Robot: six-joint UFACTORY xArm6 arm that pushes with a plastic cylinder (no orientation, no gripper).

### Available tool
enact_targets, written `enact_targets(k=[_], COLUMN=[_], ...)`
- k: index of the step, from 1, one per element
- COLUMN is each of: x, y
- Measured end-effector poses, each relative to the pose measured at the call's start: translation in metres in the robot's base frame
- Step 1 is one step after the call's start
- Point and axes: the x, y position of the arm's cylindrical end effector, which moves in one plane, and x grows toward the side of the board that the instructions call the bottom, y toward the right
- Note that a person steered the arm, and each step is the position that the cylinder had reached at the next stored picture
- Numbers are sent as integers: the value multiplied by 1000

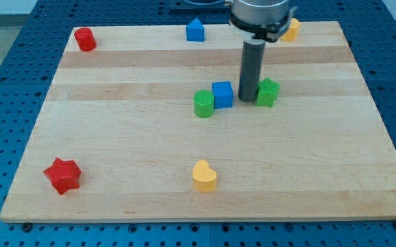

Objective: Tap the blue cube

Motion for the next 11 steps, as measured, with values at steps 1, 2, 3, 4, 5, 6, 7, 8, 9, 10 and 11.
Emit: enact_targets(k=[1,2,3,4,5,6,7,8,9,10,11], x=[-6,-10,-10,-10,-11,-11,-11,-11,-11,-14,-18], y=[10,30,52,56,28,-13,-36,-37,-37,-37,-37])
